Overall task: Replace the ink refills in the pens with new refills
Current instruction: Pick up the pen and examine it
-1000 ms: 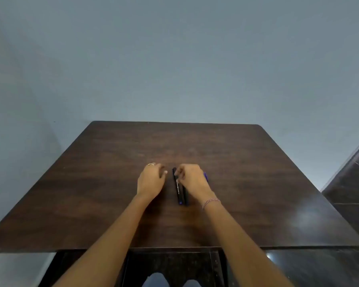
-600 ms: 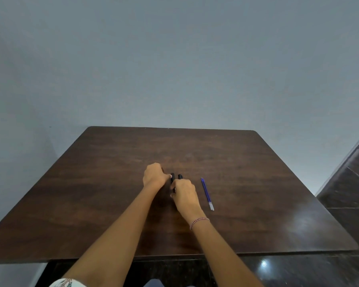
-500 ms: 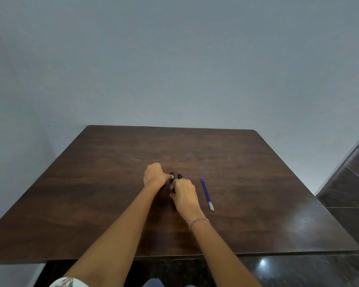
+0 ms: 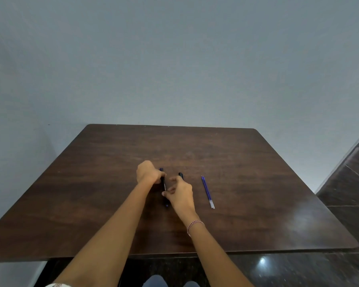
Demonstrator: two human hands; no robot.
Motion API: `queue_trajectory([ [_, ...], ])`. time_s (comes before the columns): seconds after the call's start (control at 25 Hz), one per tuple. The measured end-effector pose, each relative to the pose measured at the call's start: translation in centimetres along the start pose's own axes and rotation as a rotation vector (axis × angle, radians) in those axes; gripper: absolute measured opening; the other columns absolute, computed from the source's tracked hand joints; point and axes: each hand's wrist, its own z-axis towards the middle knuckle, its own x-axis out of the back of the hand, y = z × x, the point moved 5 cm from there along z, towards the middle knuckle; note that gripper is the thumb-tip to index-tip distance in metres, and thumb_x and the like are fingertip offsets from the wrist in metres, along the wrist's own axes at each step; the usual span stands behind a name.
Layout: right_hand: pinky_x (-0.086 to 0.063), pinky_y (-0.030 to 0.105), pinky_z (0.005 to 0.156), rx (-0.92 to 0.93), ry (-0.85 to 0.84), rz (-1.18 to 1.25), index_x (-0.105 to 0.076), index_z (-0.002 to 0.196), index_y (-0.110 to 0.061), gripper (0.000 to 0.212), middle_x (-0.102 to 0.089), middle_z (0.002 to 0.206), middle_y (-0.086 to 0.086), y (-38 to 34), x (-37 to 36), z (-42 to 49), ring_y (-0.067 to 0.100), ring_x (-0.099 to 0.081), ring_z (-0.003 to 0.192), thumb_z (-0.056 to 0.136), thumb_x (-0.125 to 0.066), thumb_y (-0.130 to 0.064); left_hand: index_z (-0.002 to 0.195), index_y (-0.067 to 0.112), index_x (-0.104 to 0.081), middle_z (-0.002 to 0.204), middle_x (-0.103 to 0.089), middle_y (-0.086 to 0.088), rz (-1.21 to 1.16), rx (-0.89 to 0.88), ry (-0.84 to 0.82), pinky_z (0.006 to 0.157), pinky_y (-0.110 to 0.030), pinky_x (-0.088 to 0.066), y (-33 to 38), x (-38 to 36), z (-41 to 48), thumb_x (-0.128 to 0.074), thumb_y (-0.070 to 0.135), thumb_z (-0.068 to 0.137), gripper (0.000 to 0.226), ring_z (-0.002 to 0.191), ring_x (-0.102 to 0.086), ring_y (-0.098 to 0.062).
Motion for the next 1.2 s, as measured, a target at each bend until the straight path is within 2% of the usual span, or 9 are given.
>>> queue_trajectory([
  [0.12, -0.053, 0.02, 0.082, -0.078, -0.018, 0.268, -0.056, 0.127, -0.012, 0.049, -0.071, 0.087, -0.002, 0.2, -0.8, -1.3, 0.006, -0.067, 0.082, 0.082, -0.074, -0.013, 0.072, 0.005, -0.068, 0.077, -0.071, -0.013, -0.276, -0.029, -0.029, 0.064, -0.032, -0.06, -1.1, 1.5, 0.2, -0.083, 0.013, 0.069, 0.018, 0.064, -0.069, -0.021],
  [0.2, -0.057, 0.021, 0.077, -0.156, -0.104, 0.537, -0.059, 0.124, -0.007, 0.043, -0.073, 0.093, 0.006, 0.2, -1.7, -2.1, 0.01, -0.07, 0.081, 0.083, -0.072, -0.009, 0.08, 0.002, -0.068, 0.078, -0.07, -0.014, -0.507, -0.024, -0.074, 0.053, -0.024, -0.057, -1.9, 2.1, -0.4, -0.081, 0.008, 0.07, 0.017, 0.062, -0.066, -0.019],
  [0.28, -0.058, 0.024, 0.076, -0.195, -0.194, 0.762, -0.059, 0.122, -0.004, 0.037, -0.073, 0.094, 0.01, -0.2, -2.4, -2.9, 0.014, -0.071, 0.083, 0.086, -0.068, -0.004, 0.089, 0.001, -0.069, 0.077, -0.068, -0.009, -0.624, -0.028, -0.133, 0.058, -0.024, -0.054, -2.7, 2.3, -1.4, -0.076, 0.01, 0.077, 0.017, 0.066, -0.064, -0.018],
  [0.4, -0.057, 0.024, 0.074, -0.161, -0.292, 0.858, -0.058, 0.122, -0.001, 0.033, -0.073, 0.091, 0.01, -0.7, -3.0, -4.2, 0.014, -0.071, 0.08, 0.09, -0.062, -0.001, 0.09, 0.007, -0.071, 0.084, -0.07, -0.008, -0.778, 0.002, -0.271, 0.069, -0.029, -0.051, -4.3, 1.9, -3.0, -0.061, 0.018, 0.09, 0.015, 0.08, -0.066, -0.02],
  [0.56, -0.055, 0.022, 0.072, -0.107, -0.414, 0.844, -0.056, 0.122, -0.005, 0.029, -0.07, 0.093, 0.008, -0.8, -4.0, -5.9, 0.013, -0.07, 0.08, 0.094, -0.055, -0.001, 0.108, 0.002, -0.062, 0.102, -0.07, -0.016, -0.985, -0.035, -0.388, 0.078, -0.033, -0.053, -5.2, 1.7, -5.0, -0.042, 0.015, 0.099, 0.026, 0.091, -0.07, -0.023],
  [0.68, -0.057, 0.023, 0.072, -0.085, -0.45, 0.839, -0.056, 0.121, -0.004, 0.025, -0.065, 0.091, 0.005, -0.5, -4.6, -6.5, 0.013, -0.071, 0.079, 0.097, -0.049, -0.002, 0.112, 0.003, -0.058, 0.106, -0.069, -0.016, -0.999, -0.113, -0.44, 0.087, -0.032, -0.051, -4.7, 2.2, -5.9, -0.033, 0.013, 0.101, 0.029, 0.092, -0.071, -0.02],
  [0.92, -0.055, 0.025, 0.061, 0.053, -0.254, 0.789, -0.054, 0.11, -0.018, 0.016, -0.06, 0.075, 0.003, 0.2, -4.7, -6.5, 0.011, -0.064, 0.063, 0.101, -0.042, -0.013, 0.113, 0.008, -0.06, 0.105, -0.071, -0.013, -0.98, -0.208, -0.443, 0.08, -0.029, -0.052, -3.7, 1.8, -7.5, -0.034, 0.015, 0.102, 0.029, 0.1, -0.068, -0.02],
  [1.08, -0.056, 0.027, 0.069, 0.03, -0.391, 0.87, -0.056, 0.112, -0.008, 0.028, -0.068, 0.077, 0.008, -0.2, -4.4, -6.7, 0.02, -0.07, 0.072, 0.104, -0.034, -0.023, 0.111, 0.012, -0.062, 0.101, -0.074, -0.007, -0.919, -0.231, -0.424, 0.07, -0.026, -0.051, -2.7, 1.7, -8.1, -0.04, 0.017, 0.1, 0.025, 0.097, -0.07, -0.016],
  [1.2, -0.056, 0.03, 0.077, -0.048, -0.523, 1.019, -0.06, 0.11, -0.001, 0.042, -0.072, 0.088, 0.016, -0.4, -3.7, -6.3, 0.025, -0.071, 0.083, 0.105, -0.029, -0.029, 0.11, 0.009, -0.063, 0.102, -0.074, -0.01, -0.85, -0.175, -0.503, 0.074, -0.03, -0.054, -2.5, 1.6, -8.0, -0.04, 0.015, 0.1, 0.026, 0.098, -0.069, -0.018],
])
